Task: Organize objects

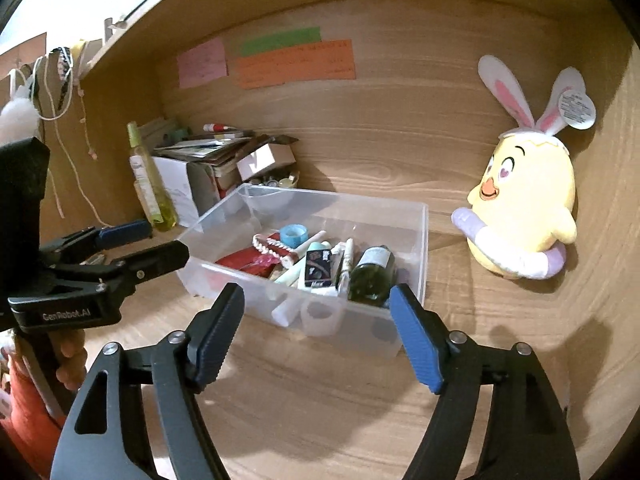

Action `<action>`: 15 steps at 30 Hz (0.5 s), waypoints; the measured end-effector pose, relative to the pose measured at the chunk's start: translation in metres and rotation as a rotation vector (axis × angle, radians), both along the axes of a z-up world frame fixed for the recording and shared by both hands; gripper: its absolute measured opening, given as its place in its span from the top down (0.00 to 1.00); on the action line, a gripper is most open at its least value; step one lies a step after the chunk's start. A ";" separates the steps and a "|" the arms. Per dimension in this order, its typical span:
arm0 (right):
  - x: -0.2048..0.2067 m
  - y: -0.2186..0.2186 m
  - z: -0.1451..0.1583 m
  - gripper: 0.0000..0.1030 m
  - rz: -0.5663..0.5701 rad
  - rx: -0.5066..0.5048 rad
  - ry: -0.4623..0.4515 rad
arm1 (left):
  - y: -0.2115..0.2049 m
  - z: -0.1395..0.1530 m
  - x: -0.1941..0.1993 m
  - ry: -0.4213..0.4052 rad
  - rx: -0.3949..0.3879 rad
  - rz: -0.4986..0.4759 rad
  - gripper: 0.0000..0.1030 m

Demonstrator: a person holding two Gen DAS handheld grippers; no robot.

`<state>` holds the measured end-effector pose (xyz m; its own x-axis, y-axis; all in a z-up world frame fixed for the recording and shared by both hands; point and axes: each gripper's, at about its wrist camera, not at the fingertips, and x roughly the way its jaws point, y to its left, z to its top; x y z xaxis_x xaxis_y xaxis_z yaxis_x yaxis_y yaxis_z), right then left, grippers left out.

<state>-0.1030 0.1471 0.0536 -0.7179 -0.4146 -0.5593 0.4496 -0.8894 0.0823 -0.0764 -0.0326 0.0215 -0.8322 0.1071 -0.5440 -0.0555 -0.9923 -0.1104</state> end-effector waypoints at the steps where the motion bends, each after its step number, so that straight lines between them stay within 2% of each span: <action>1: 0.003 0.000 -0.001 0.29 -0.001 -0.004 0.002 | 0.001 -0.001 0.003 0.002 -0.003 0.003 0.12; 15: 0.018 0.005 -0.011 0.25 -0.015 -0.014 -0.008 | 0.012 -0.013 0.020 0.003 -0.017 -0.024 0.11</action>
<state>-0.0850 0.1519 0.0422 -0.7195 -0.4118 -0.5592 0.4356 -0.8947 0.0985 -0.0564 -0.0207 0.0084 -0.8311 0.1181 -0.5435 -0.0799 -0.9924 -0.0935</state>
